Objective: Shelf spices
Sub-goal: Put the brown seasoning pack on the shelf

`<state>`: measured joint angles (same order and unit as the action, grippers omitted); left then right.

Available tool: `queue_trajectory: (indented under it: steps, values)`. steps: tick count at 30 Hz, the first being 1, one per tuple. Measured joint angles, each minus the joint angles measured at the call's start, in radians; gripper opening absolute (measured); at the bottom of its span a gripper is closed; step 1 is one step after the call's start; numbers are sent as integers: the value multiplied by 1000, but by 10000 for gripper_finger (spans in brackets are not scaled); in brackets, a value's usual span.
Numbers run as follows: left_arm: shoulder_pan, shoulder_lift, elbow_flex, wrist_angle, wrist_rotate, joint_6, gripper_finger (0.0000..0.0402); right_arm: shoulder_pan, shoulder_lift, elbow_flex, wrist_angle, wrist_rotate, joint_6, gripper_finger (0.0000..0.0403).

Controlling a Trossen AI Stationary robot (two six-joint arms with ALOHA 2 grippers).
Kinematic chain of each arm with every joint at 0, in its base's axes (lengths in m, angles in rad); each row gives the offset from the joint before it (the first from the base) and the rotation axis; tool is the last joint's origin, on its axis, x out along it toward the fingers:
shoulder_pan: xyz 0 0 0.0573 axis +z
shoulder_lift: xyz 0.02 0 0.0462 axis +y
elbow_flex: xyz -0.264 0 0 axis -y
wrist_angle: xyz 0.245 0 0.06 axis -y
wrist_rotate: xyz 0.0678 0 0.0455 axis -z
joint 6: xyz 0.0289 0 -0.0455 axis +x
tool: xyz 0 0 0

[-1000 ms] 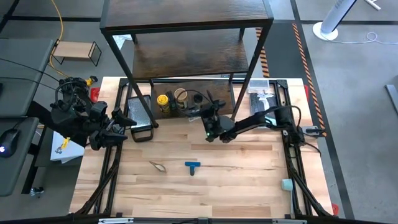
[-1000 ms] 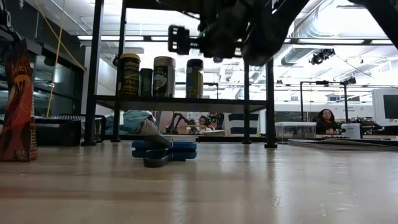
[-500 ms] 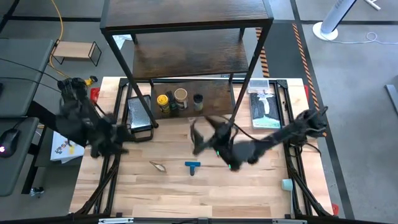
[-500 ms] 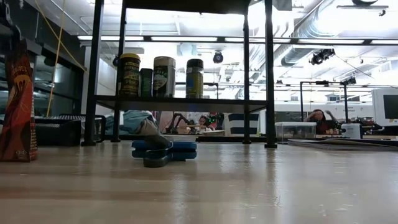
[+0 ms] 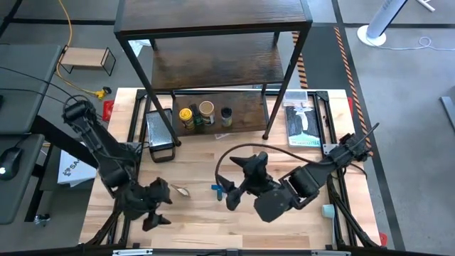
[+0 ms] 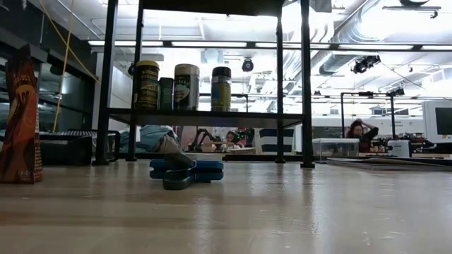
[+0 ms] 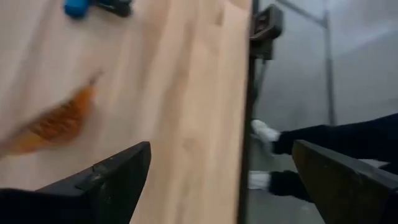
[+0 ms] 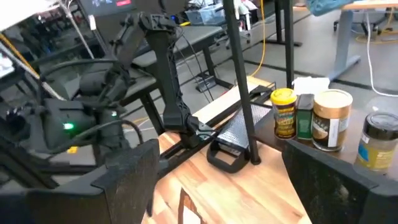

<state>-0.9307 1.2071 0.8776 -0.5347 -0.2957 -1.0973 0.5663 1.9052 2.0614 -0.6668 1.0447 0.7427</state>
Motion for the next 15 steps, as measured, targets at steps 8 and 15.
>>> queue_trajectory:
  steps: [8,15]
  values:
    - [92,11,38,-120,-3,87,385,-2,6,13,-41,-35,-25,334]
    - [115,17,197,-373,-52,345,385,-2,6,13,-104,-51,-10,334]
